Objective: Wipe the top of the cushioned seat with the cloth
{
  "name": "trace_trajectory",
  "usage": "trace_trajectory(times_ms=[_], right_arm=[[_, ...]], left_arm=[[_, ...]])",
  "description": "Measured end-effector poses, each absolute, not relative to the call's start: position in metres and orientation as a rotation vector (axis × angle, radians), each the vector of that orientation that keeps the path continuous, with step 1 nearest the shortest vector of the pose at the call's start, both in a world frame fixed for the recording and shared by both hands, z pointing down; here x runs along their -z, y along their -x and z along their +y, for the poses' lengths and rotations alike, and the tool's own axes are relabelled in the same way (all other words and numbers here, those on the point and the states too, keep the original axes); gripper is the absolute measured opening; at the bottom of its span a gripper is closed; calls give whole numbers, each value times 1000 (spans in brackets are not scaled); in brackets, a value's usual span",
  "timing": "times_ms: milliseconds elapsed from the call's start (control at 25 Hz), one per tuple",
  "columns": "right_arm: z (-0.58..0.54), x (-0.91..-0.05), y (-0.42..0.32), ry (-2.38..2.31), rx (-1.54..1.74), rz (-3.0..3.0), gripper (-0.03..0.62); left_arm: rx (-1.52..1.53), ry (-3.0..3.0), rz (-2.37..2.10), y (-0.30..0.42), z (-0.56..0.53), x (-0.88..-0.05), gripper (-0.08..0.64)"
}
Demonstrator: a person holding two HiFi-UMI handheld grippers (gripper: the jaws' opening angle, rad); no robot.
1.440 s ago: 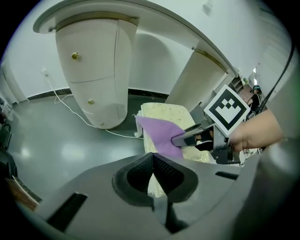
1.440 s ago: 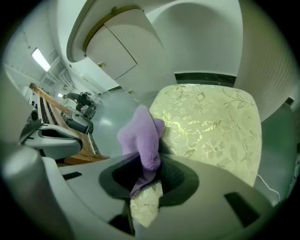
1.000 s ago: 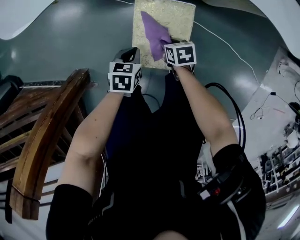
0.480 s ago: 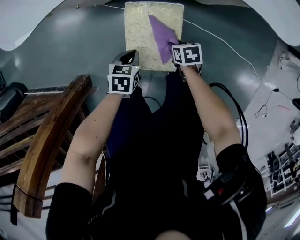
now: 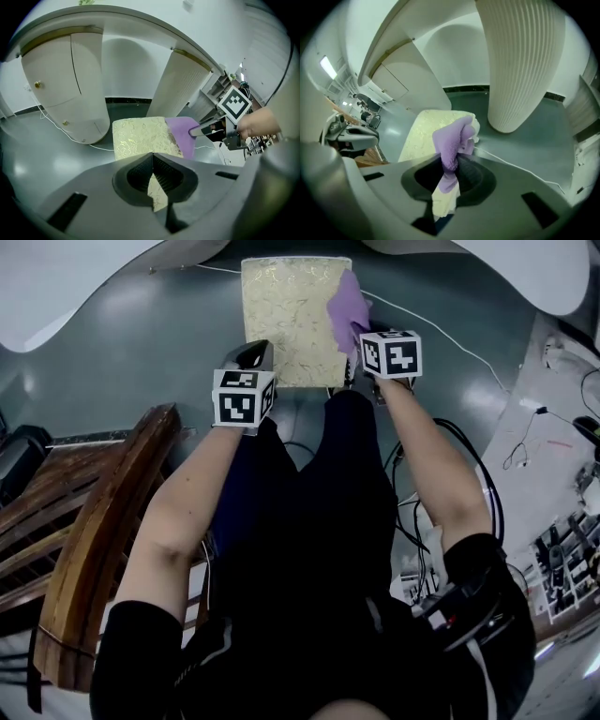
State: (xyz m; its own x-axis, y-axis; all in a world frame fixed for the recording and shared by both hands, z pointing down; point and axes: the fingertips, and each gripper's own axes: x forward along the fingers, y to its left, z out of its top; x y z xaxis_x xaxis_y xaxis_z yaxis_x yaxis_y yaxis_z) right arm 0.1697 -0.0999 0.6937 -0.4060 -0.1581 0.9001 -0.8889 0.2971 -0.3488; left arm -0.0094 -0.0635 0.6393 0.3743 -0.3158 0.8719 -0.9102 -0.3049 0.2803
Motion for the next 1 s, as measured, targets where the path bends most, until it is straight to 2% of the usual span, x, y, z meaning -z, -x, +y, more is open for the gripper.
trace_trajectory(times_ms=[240, 520, 720, 1000], right_arm=[[-127, -660, -51, -863, -1134, -1947, 74], [-112, -694, 53, -770, -1165, -1917, 74], [-118, -735, 52, -782, -1139, -1877, 77], [-123, -738, 26, -790, -1183, -1863, 78]], left_arm=[[-903, -1853, -1084, 50, -65, -614, 3], [-908, -1810, -1160, 129, -52, -601, 3], [-910, -1751, -1208, 152, -48, -619, 3], [-787, -1609, -1221, 116, -53, -626, 3]])
